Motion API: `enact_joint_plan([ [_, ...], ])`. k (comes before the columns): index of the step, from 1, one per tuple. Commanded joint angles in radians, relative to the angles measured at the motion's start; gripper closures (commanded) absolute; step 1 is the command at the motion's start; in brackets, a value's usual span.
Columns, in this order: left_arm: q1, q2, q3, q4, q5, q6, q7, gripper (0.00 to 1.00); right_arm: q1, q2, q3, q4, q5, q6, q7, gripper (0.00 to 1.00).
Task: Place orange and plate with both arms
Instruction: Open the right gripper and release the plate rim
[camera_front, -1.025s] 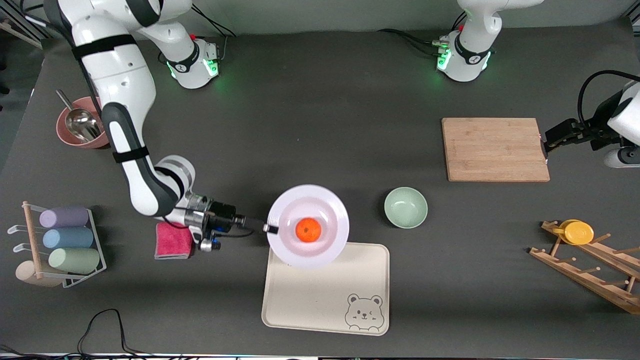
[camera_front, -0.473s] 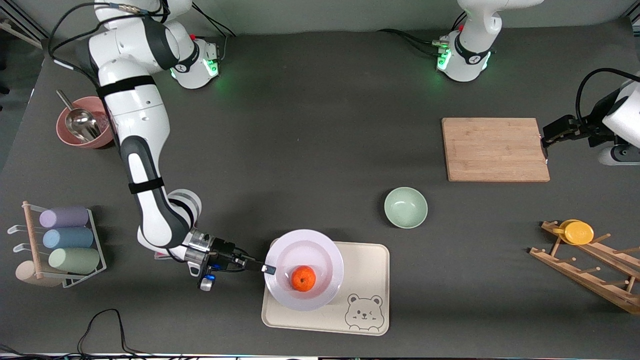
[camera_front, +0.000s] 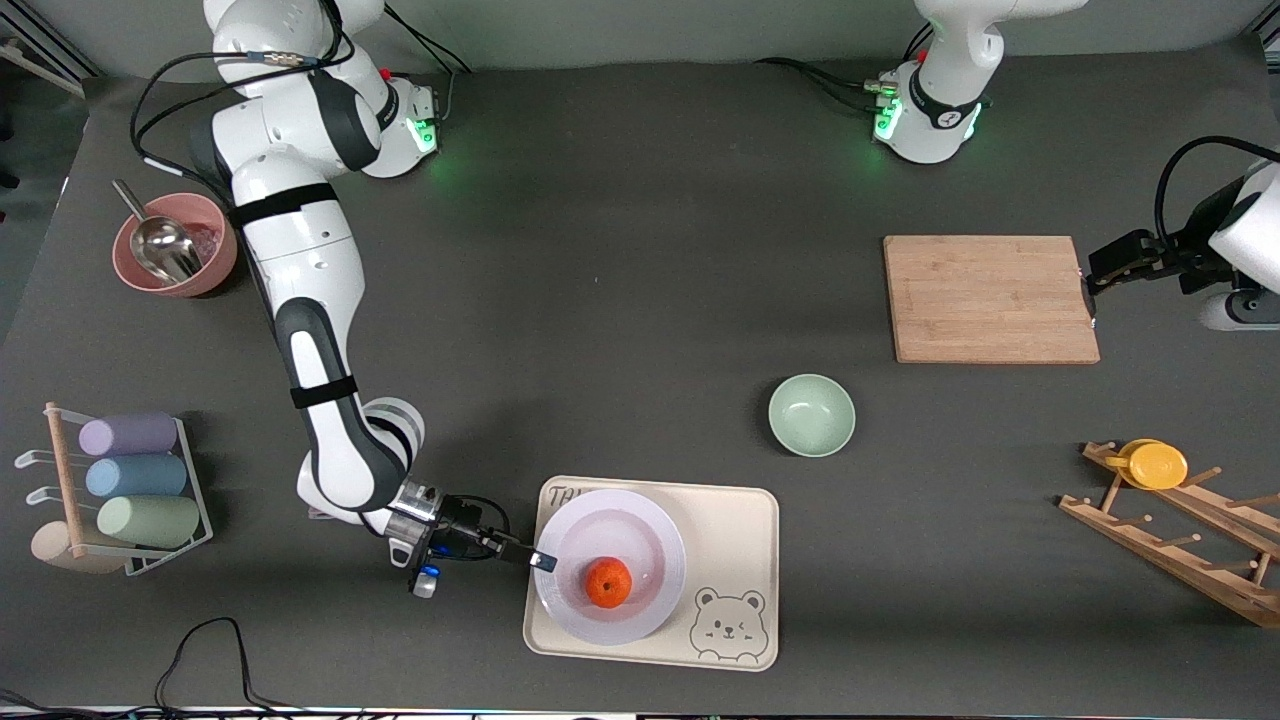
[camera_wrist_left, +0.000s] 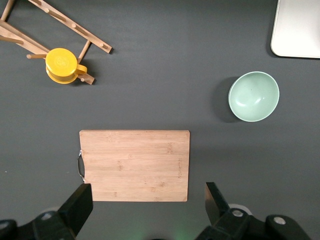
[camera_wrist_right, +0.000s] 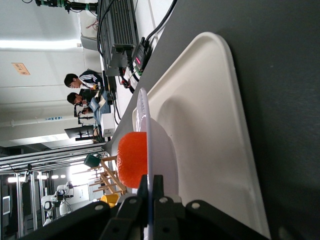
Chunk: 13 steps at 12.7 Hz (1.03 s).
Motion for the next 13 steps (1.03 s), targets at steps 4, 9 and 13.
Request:
enact_joint_plan([
  [4, -0.013, -0.008, 0.016, 0.002, -0.004, -0.017, 0.018, 0.0, 0.032, 0.053, 0.05, 0.089, -0.01, 0.092, 0.038, 1.0],
  [9, -0.015, -0.008, 0.014, -0.003, 0.0, -0.014, 0.017, 0.0, 0.045, 0.054, 0.062, 0.091, -0.01, 0.115, 0.038, 0.89],
  [13, -0.015, -0.007, 0.014, -0.004, 0.0, -0.011, 0.017, 0.0, 0.044, 0.054, 0.062, 0.086, -0.01, 0.111, 0.042, 0.43],
])
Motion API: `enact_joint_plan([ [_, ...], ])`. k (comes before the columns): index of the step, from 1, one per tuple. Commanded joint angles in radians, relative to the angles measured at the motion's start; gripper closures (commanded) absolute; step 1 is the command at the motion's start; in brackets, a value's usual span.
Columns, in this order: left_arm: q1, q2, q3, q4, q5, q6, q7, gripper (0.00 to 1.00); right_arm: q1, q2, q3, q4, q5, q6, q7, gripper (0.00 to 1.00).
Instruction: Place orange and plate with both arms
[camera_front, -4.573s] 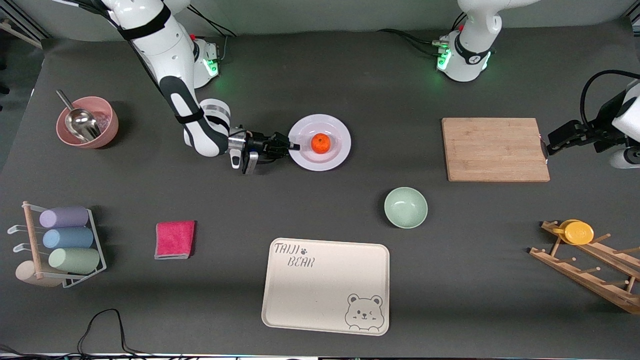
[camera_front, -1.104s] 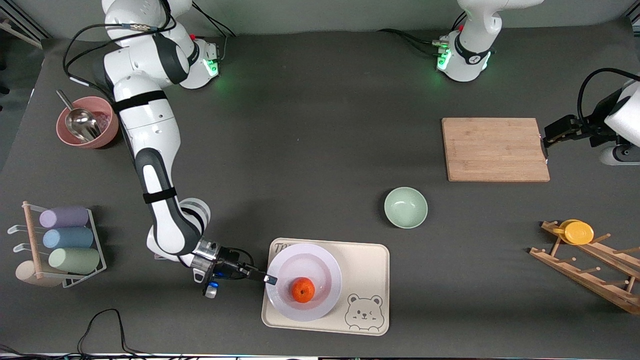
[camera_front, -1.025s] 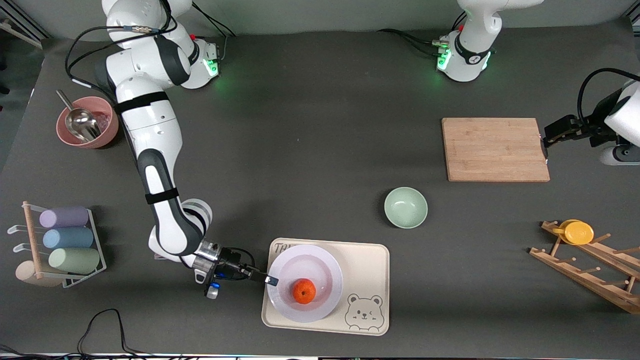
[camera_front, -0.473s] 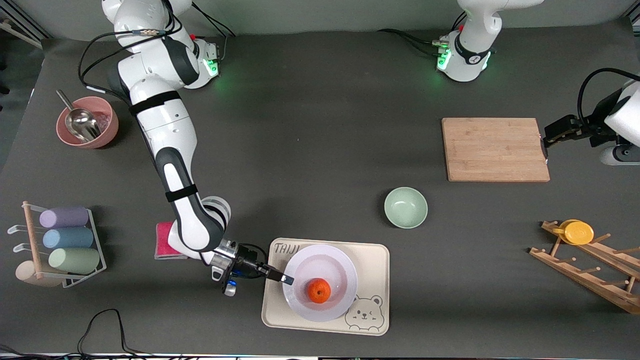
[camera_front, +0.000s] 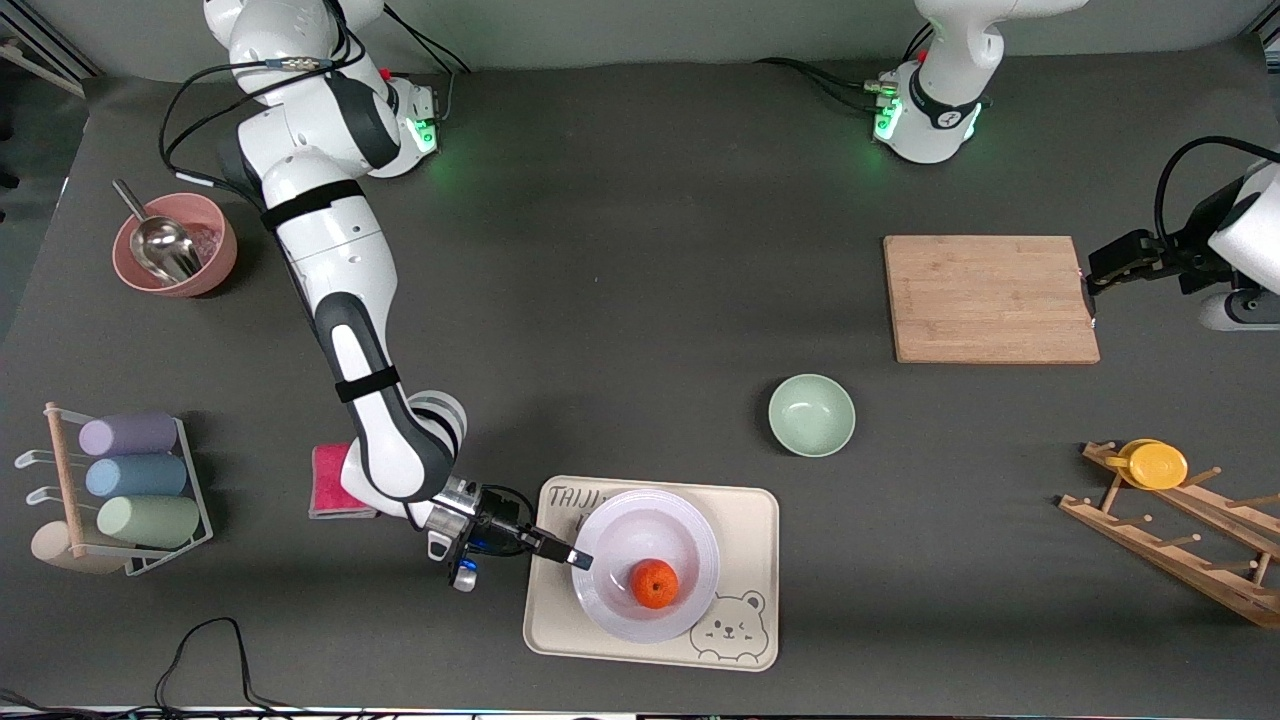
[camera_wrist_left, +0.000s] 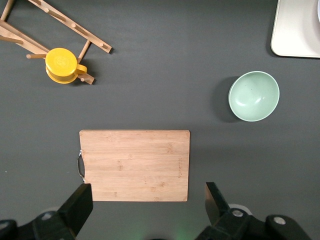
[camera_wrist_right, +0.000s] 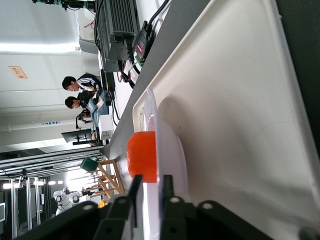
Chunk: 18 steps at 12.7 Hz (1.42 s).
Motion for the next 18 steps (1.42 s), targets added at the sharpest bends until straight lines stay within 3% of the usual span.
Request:
enact_joint_plan([
  [1, -0.013, -0.007, 0.014, -0.003, 0.0, -0.01, 0.017, 0.0, 0.001, 0.028, 0.01, 0.044, -0.01, 0.011, 0.032, 0.0],
  [6, -0.018, -0.007, 0.014, -0.006, 0.0, -0.007, 0.017, 0.0, -0.009, 0.011, 0.001, 0.038, -0.02, 0.011, 0.017, 0.0],
  [12, -0.018, -0.007, 0.014, -0.006, -0.001, 0.001, 0.016, 0.0, -0.071, -0.054, 0.001, 0.013, -0.229, 0.004, -0.021, 0.0],
  [13, -0.018, -0.007, 0.014, -0.006, -0.001, 0.001, 0.016, 0.0, -0.077, -0.076, -0.002, 0.0, -0.284, -0.004, -0.021, 0.0],
  [15, -0.018, -0.007, 0.014, -0.006, -0.001, 0.001, 0.016, 0.0, -0.091, -0.147, -0.016, -0.066, -0.483, -0.027, -0.006, 0.0],
  [18, -0.018, -0.007, 0.014, -0.006, -0.001, 0.001, 0.016, 0.0, -0.091, -0.285, -0.055, -0.262, -0.648, -0.027, -0.001, 0.0],
])
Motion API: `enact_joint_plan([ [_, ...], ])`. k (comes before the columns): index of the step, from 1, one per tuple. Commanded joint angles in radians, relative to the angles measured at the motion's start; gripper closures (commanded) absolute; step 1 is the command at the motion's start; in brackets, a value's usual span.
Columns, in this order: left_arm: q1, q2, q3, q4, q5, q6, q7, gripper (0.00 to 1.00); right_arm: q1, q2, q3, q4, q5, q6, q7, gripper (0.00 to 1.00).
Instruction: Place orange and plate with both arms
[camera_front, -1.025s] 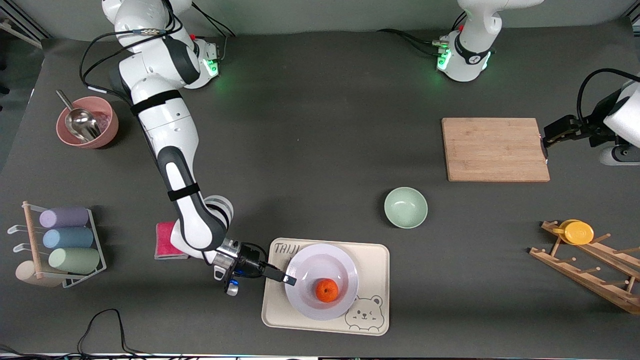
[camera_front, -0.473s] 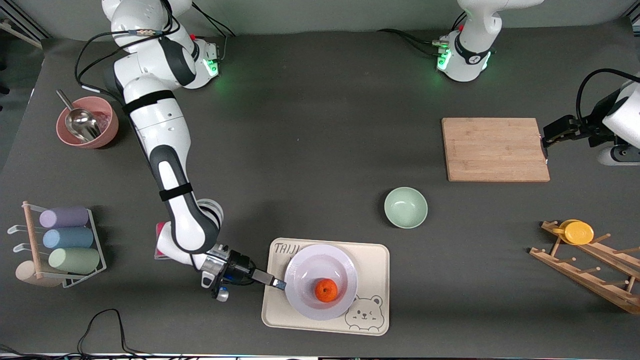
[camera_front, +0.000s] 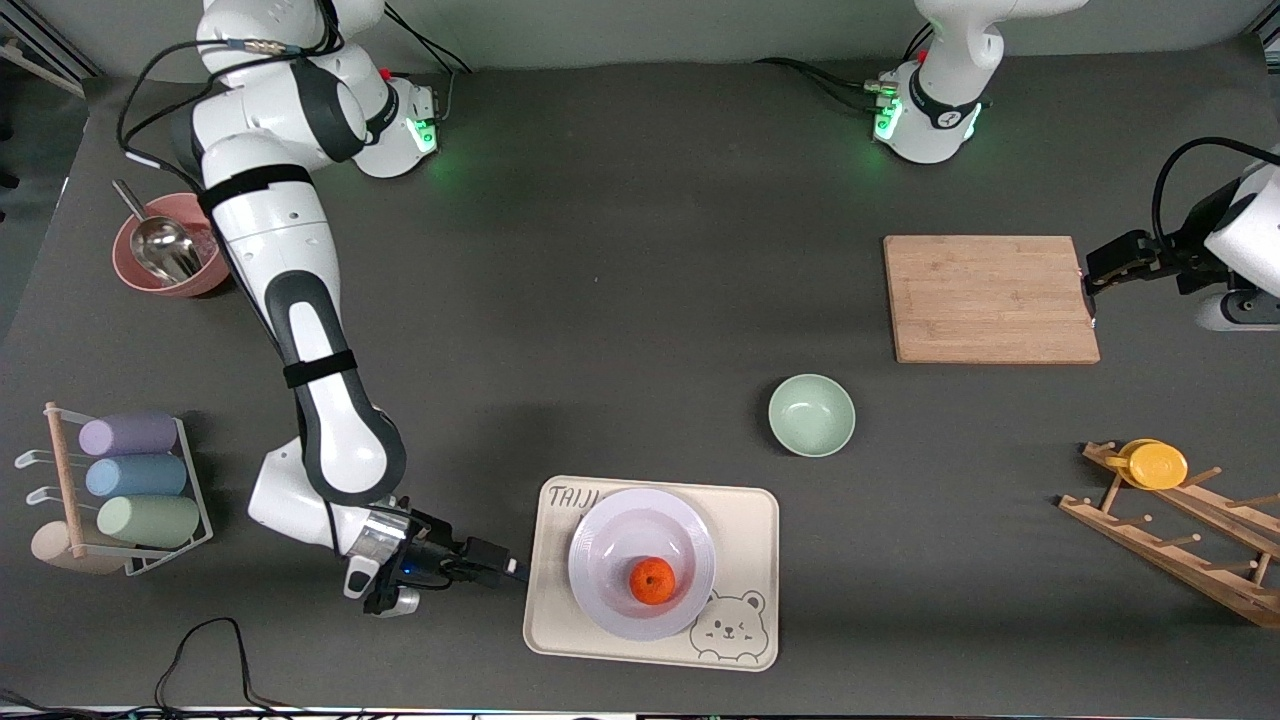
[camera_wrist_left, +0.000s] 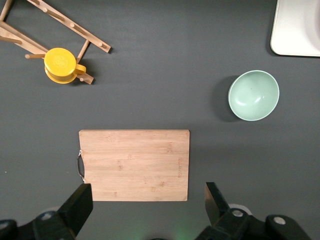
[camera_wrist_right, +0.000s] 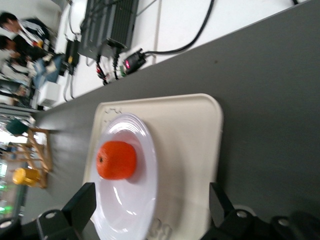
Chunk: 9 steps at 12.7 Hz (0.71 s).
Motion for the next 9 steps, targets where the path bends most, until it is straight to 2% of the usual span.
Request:
enact_joint_plan([
  [1, -0.016, -0.007, 0.014, -0.003, -0.001, 0.0, 0.014, 0.0, 0.008, -0.184, -0.036, -0.253, -0.15, -0.005, 0.009, 0.0],
  [5, -0.017, -0.007, 0.014, -0.002, -0.001, 0.0, 0.014, 0.0, 0.013, -0.361, -0.071, -0.436, -0.375, -0.019, 0.105, 0.0],
  [9, -0.017, -0.007, 0.014, -0.002, -0.001, -0.002, 0.014, 0.0, 0.087, -0.485, -0.209, -0.49, -0.605, -0.17, 0.33, 0.0],
])
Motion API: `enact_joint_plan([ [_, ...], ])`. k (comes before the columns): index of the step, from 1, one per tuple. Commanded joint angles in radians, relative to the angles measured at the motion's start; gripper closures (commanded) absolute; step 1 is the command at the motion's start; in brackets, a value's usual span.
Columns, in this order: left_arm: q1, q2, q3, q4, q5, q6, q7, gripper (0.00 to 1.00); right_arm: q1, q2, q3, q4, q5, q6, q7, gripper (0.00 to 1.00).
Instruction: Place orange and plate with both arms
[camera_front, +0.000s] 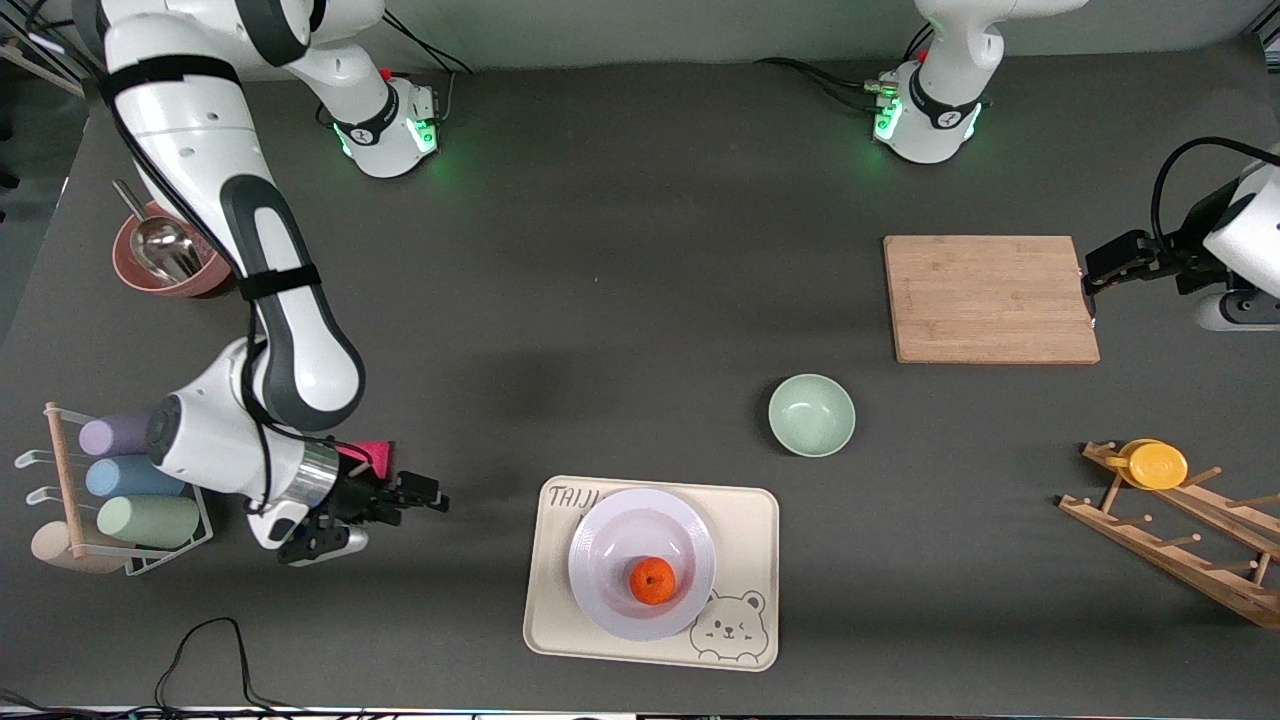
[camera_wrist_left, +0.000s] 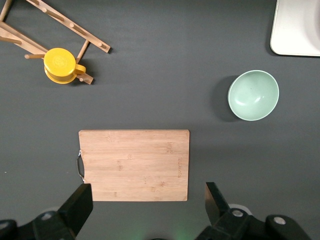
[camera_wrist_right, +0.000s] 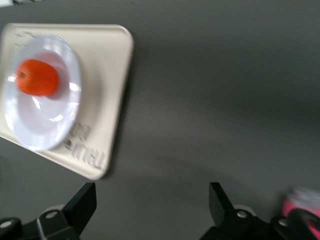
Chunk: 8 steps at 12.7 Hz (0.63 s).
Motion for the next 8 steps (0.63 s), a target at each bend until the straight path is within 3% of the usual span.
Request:
enact_joint_plan([
  [1, -0.017, -0.007, 0.014, -0.003, -0.001, -0.002, 0.013, 0.0, 0.072, -0.122, -0.101, -0.068, -0.143, -0.112, 0.166, 0.0],
  [5, -0.017, -0.007, 0.014, -0.001, -0.001, -0.002, 0.013, 0.0, 0.078, -0.272, -0.146, -0.056, -0.44, -0.29, 0.287, 0.0],
  [8, -0.017, -0.007, 0.014, -0.003, -0.001, -0.002, 0.013, 0.0, 0.094, -0.344, -0.143, 0.033, -0.508, -0.512, 0.373, 0.0],
])
